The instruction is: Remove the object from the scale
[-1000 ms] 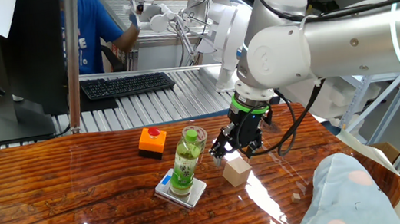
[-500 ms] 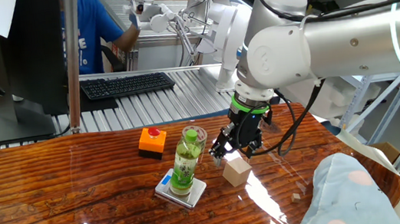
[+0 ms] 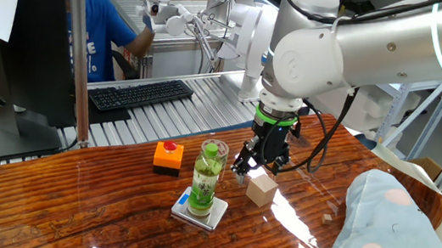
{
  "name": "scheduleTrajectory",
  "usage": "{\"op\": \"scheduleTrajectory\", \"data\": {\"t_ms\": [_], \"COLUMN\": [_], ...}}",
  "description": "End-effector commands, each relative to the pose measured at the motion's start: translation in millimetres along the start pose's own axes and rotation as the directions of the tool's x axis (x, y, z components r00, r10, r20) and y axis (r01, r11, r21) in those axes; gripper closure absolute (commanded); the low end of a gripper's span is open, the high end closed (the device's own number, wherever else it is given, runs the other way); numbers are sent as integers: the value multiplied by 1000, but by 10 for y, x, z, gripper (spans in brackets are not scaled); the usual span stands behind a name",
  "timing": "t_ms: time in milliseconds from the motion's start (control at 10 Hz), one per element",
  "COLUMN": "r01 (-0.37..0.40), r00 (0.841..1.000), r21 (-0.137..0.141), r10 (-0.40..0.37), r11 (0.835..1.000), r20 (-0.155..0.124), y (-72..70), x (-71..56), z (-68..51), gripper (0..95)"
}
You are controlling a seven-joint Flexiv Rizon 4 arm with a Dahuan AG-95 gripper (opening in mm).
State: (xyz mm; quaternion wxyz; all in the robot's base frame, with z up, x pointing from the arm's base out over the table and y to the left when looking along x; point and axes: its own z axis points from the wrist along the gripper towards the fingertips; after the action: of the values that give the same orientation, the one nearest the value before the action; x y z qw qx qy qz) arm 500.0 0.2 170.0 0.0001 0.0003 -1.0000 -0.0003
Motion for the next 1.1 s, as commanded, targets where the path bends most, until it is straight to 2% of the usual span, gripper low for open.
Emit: {"op": "scheduleTrajectory", "data": {"t_ms": [100, 200, 1100], "r01": [-1, -250, -254], "r00": [1000, 968, 967], "r21": [1, -30, -32], "r10": [1, 249, 253], "r11": [1000, 968, 967], "r20": [0, -26, -28], "y": [-2, -2, -3], "x": [0, 0, 0], "z": [0, 0, 1], "gripper": [0, 950, 950]}}
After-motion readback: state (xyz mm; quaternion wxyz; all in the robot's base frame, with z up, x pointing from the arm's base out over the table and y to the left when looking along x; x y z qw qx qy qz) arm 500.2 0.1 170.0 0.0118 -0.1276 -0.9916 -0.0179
